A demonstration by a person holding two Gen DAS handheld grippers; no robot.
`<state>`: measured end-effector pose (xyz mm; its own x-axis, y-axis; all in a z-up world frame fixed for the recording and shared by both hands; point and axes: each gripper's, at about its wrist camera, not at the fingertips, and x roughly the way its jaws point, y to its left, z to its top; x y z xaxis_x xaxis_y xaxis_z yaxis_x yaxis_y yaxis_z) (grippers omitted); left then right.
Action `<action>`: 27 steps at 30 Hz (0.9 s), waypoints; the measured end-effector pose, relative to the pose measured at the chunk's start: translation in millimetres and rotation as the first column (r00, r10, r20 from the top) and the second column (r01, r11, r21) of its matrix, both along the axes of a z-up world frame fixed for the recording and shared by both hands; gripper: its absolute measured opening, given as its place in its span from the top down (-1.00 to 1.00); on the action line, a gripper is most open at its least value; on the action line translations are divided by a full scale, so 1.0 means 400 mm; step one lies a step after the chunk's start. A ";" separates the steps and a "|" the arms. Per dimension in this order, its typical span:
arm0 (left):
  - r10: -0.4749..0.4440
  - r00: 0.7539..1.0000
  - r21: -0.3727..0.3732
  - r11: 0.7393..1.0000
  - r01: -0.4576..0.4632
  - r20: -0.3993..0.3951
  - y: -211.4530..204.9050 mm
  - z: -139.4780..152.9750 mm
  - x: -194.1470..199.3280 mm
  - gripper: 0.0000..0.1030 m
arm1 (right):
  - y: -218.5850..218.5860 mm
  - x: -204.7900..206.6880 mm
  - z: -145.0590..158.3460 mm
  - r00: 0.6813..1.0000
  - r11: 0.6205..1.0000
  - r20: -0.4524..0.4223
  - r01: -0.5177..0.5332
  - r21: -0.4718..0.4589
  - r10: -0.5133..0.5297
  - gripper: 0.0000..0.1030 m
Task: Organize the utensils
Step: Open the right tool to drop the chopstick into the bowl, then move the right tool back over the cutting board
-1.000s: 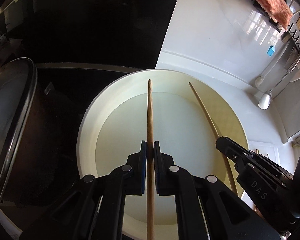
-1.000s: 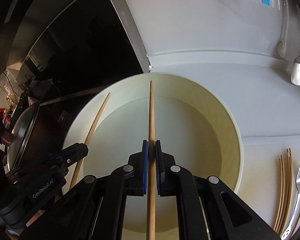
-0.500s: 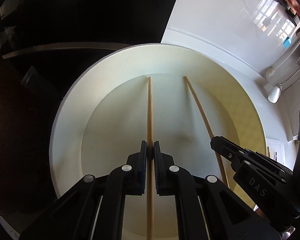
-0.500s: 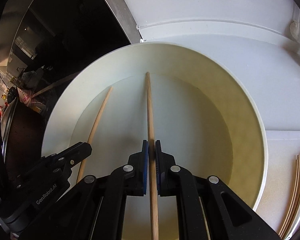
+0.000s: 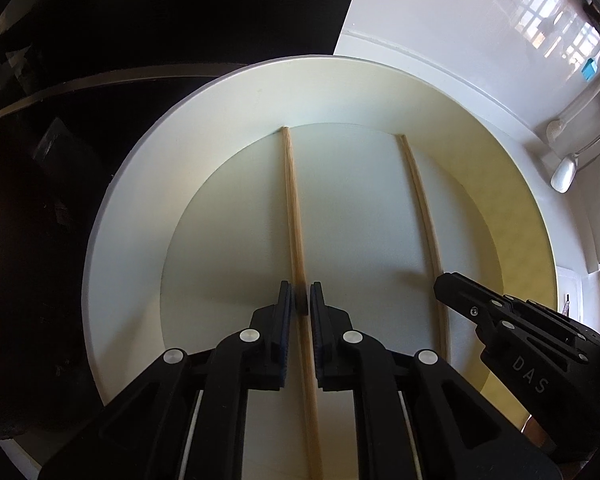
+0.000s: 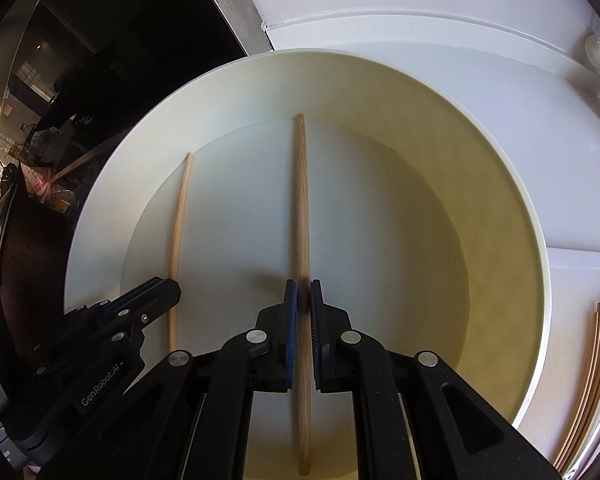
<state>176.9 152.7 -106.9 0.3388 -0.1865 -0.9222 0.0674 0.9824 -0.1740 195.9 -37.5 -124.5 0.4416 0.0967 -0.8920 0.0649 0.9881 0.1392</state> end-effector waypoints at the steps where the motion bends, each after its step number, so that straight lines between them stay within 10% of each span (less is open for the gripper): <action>1: -0.003 1.000 0.000 1.000 0.003 0.001 -0.002 0.001 0.000 0.71 | 0.001 0.000 -0.001 1.000 1.000 0.000 -0.002 -0.004 0.002 0.87; 20: -0.027 0.987 0.067 0.998 0.016 0.161 0.023 0.165 -0.128 -0.57 | -0.019 -0.181 0.151 0.972 0.999 0.237 0.015 -0.046 -0.004 0.02; 27: -0.066 0.973 0.073 0.996 0.051 0.221 0.004 0.213 -0.211 -0.76 | -0.040 -0.323 0.183 0.950 0.993 0.300 0.105 -0.052 -0.085 -0.08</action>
